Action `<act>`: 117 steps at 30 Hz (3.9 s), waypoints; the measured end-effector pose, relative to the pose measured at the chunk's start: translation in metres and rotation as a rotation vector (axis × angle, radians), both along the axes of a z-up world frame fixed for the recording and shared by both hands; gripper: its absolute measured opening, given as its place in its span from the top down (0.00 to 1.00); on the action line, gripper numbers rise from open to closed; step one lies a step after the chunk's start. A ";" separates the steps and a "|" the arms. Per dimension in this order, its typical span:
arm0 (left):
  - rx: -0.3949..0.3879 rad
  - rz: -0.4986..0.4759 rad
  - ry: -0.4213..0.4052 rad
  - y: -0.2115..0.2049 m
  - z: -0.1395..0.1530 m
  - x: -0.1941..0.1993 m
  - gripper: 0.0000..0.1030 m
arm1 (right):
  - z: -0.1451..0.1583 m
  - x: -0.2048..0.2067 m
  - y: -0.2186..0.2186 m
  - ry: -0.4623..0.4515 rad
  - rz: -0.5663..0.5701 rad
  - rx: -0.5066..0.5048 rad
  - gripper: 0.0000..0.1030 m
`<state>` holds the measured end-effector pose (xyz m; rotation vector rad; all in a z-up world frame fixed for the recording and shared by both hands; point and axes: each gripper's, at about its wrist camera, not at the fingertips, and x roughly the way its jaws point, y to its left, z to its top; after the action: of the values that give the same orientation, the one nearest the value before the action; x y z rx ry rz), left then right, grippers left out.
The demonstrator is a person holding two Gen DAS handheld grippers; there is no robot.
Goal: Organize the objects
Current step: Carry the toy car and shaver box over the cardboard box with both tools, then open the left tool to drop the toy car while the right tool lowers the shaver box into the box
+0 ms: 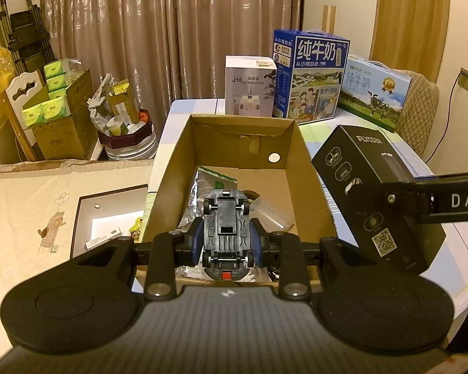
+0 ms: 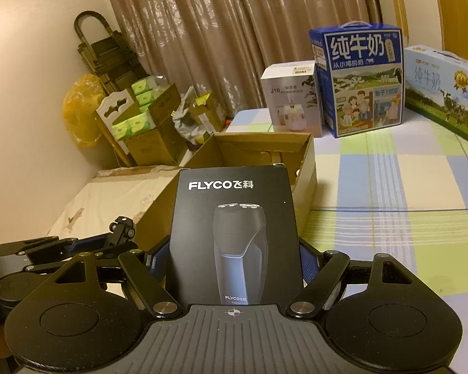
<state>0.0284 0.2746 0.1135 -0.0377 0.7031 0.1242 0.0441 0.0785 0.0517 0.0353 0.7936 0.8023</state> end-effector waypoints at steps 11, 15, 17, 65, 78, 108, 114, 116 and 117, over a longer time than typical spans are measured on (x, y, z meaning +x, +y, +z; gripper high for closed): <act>0.010 0.001 0.019 0.017 -0.003 0.013 0.75 | 0.000 0.012 0.020 0.026 -0.011 0.017 0.26; 0.009 -0.001 0.020 0.020 -0.003 0.017 0.75 | 0.000 0.017 0.027 0.030 -0.017 0.019 0.26; 0.005 -0.001 0.021 0.022 -0.003 0.018 0.75 | 0.000 0.018 0.029 0.031 -0.020 0.020 0.26; -0.058 0.016 0.035 0.049 -0.028 0.045 0.62 | -0.026 0.053 0.051 0.123 -0.091 0.035 0.26; -0.062 0.027 0.025 0.052 -0.022 0.043 0.61 | -0.023 0.055 0.052 0.138 -0.108 0.077 0.26; -0.053 0.049 0.013 0.050 -0.014 0.027 0.44 | -0.022 0.047 0.051 0.138 -0.131 0.086 0.20; -0.052 0.052 -0.005 0.049 -0.005 0.021 0.33 | -0.017 0.042 0.047 0.132 -0.127 0.085 0.20; -0.051 0.056 -0.009 0.048 -0.002 0.019 0.28 | -0.014 0.039 0.045 0.130 -0.127 0.086 0.20; -0.047 0.057 -0.012 0.047 0.000 0.017 0.24 | -0.012 0.037 0.044 0.129 -0.127 0.086 0.20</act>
<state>0.0459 0.3211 0.1136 -0.1030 0.6933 0.1619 0.0815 0.1225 0.0394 0.2139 0.8692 0.7185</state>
